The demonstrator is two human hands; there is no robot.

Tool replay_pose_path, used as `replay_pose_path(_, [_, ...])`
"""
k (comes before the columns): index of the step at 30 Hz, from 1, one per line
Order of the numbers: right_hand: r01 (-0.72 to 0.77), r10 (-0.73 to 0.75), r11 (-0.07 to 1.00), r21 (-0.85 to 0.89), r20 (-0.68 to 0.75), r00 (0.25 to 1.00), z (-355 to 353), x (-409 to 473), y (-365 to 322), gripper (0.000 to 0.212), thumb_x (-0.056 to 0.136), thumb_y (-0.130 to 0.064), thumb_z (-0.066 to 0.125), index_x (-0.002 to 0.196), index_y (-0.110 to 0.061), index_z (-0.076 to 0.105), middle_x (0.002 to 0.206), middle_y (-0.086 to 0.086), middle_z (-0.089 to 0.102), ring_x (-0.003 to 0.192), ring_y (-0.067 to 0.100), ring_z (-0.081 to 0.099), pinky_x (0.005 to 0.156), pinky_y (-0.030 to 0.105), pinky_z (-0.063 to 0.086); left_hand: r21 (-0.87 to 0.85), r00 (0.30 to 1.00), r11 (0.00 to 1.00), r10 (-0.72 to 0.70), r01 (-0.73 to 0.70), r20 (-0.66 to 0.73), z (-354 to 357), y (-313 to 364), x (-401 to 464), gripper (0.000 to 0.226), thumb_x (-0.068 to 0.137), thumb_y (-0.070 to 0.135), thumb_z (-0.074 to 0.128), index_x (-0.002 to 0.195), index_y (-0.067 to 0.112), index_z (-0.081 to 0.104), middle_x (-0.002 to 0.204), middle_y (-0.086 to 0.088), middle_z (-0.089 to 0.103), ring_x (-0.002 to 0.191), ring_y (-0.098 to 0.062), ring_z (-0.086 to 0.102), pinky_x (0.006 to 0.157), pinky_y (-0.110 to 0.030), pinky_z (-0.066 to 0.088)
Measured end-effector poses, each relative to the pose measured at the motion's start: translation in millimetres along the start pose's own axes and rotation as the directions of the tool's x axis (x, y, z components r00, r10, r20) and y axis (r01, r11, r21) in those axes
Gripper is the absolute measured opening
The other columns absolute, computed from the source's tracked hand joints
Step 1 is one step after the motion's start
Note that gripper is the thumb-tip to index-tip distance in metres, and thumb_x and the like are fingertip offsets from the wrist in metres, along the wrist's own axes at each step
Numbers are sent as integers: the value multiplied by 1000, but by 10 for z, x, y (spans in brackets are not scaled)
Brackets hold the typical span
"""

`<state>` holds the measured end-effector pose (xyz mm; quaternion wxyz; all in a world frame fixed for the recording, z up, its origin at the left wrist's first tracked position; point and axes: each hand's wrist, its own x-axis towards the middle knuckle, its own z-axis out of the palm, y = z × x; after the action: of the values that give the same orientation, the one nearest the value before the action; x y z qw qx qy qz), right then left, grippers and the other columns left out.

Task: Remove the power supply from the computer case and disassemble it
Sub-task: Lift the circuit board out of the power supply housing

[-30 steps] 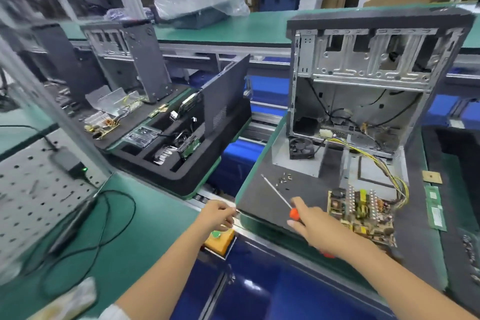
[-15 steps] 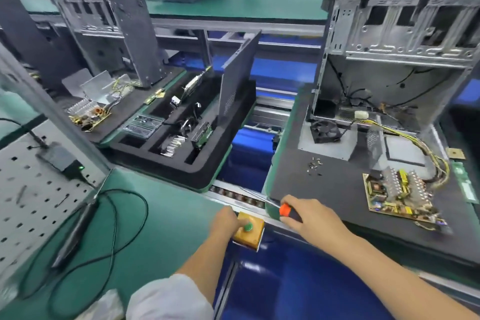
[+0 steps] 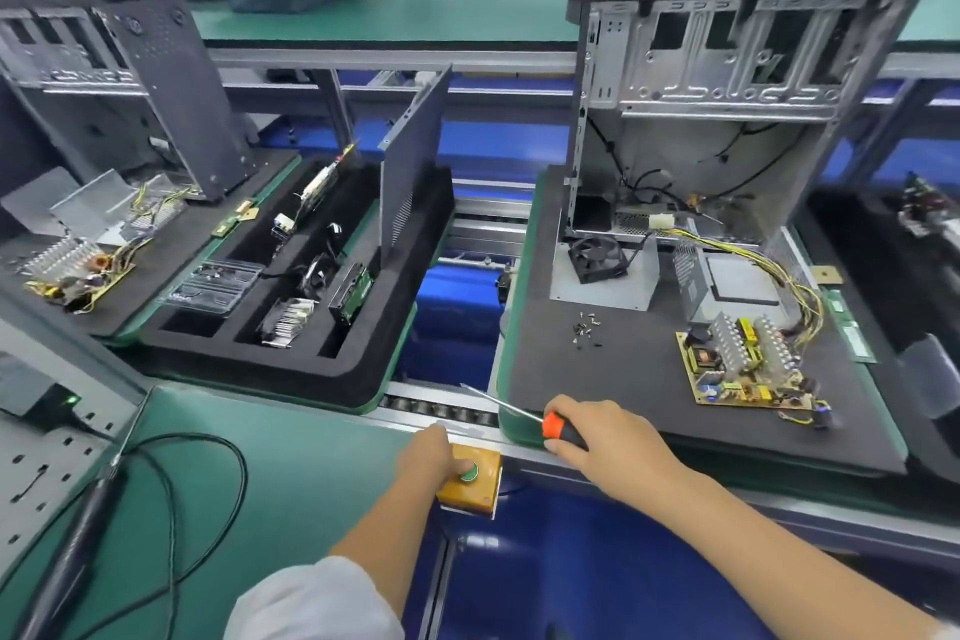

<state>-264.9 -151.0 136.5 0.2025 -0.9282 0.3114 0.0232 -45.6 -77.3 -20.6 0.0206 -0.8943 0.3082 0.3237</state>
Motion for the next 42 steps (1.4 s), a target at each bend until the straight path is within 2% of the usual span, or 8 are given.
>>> replay_pose_path(8, [-40, 39, 999, 22, 13, 999, 43, -42, 75, 27, 97, -41, 49, 117, -24, 45, 103, -1, 62, 89, 18, 60, 73, 31, 47, 192, 994, 979, 58, -74, 92, -59, 105, 19, 43, 85, 48, 67, 107, 13, 52, 122, -5, 62, 104, -24, 61, 79, -32, 44])
replay_pose_path(12, [-73, 74, 996, 45, -16, 997, 21, -77, 170, 28, 96, -43, 50, 114, -23, 44, 95, -3, 61, 84, 18, 59, 70, 31, 46, 261, 974, 955, 86, -141, 212, -304, 278, -75, 37, 86, 42, 71, 83, 12, 50, 77, -3, 67, 66, -17, 66, 61, -27, 50])
replay_pose_path(15, [-81, 84, 995, 56, -70, 994, -65, -130, 306, 26, 96, -44, 49, 113, -25, 45, 87, -6, 55, 77, 16, 53, 63, 30, 40, 138, 922, 963, 170, -230, 349, -520, 594, -294, 37, 95, 37, 60, 70, 10, 53, 52, 1, 58, 37, -11, 54, 43, -20, 42])
replay_pose_path(18, [-111, 120, 991, 75, -127, 985, -219, -210, 500, 26, 95, -47, 47, 113, -28, 48, 93, -4, 62, 86, 19, 58, 67, 31, 44, 35, 844, 934, 304, -355, 441, -746, 1077, -600, 47, 102, 35, 44, 65, 11, 60, 45, 4, 59, 41, -10, 58, 46, -18, 45])
replay_pose_path(25, [-253, 285, 956, 146, -285, 915, -662, -540, 1208, 26, 94, -48, 47, 111, -28, 51, 93, -3, 63, 87, 20, 59, 62, 30, 40, -648, 611, 663, 702, -374, 366, -866, 2219, -1249, 22, 102, 21, 49, 105, 3, 62, 77, -9, 68, 67, -17, 67, 52, -19, 51])
replay_pose_path(29, [-308, 354, 933, 187, -309, 883, -930, -831, 1710, 26, 90, -43, 52, 110, -27, 46, 84, -5, 59, 78, 18, 57, 58, 30, 38, -752, 494, 559, 792, -349, 359, -679, 2886, -1552, 27, 96, 35, 60, 100, 9, 61, 90, -12, 67, 72, -18, 68, 53, -19, 51])
replay_pose_path(36, [-293, 340, 940, 173, -410, 847, -1550, -1374, 2913, 22, 86, -42, 59, 96, -34, 40, 77, -11, 55, 82, 20, 58, 61, 33, 44, -792, 547, 479, 806, -378, 227, -253, 4337, -1873, 38, 85, 47, 62, 73, 12, 58, 69, -5, 65, 61, -16, 62, 46, -19, 45])
replay_pose_path(42, [-255, 306, 951, 173, -434, 847, -2043, -1708, 3813, 20, 88, -42, 59, 103, -32, 48, 95, -9, 67, 87, 18, 60, 68, 34, 49, -818, 594, 437, 790, -373, 151, 1, 5395, -2107, 35, 95, 40, 58, 79, 9, 54, 57, 0, 53, 52, -12, 51, 42, -17, 38])
